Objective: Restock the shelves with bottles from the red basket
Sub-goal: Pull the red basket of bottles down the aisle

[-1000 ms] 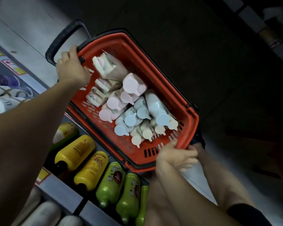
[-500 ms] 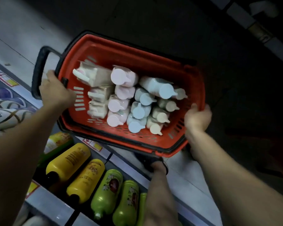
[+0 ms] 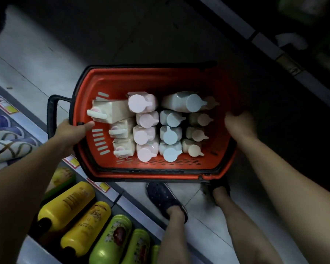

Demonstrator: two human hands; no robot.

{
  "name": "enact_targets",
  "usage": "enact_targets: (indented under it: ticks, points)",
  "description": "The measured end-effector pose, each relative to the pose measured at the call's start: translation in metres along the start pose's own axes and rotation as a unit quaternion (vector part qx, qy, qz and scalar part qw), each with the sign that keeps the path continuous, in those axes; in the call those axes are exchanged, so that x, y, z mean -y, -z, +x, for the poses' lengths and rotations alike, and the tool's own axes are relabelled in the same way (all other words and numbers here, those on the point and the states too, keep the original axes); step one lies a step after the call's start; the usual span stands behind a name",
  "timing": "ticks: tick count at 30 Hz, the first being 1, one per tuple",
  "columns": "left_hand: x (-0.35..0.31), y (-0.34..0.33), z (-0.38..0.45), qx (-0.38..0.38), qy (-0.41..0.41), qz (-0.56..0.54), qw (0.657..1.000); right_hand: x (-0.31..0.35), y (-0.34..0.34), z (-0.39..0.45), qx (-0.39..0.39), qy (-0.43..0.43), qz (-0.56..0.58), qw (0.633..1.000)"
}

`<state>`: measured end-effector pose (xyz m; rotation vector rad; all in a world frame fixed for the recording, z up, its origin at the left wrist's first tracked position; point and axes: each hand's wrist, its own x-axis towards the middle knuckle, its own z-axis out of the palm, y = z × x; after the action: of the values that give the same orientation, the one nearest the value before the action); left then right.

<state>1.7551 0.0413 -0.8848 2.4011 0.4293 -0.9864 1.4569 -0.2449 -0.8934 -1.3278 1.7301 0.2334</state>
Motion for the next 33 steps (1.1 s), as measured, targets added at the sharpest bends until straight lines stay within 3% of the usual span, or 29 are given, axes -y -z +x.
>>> enact_targets:
  ticks: [4, 10, 20, 23, 28, 33]
  points:
    - [-0.003, 0.0, -0.008, 0.014, 0.021, -0.028, 0.999, 0.0, 0.02, 0.004, 0.061, -0.032, 0.004, 0.998]
    - [0.0, -0.008, -0.027, 0.019, 0.041, -0.012, 0.999, -0.02, 0.039, -0.002, 0.039, -0.065, -0.016, 0.997]
    - [-0.047, -0.005, -0.108, 0.094, 0.029, 0.071, 0.993, -0.062, 0.127, -0.061, -0.068, -0.106, 0.091, 0.988]
    - [-0.073, -0.001, -0.153, 0.109, 0.014, 0.091, 0.99, -0.072, 0.168, -0.094, -0.069, -0.115, 0.119, 0.984]
    - [-0.138, -0.01, -0.217, 0.159, -0.041, 0.154, 0.974, -0.098, 0.233, -0.152, -0.132, -0.144, 0.152, 0.969]
    - [-0.192, -0.04, -0.27, 0.201, -0.117, 0.209, 0.95, -0.135, 0.263, -0.214, -0.193, -0.213, 0.225, 0.931]
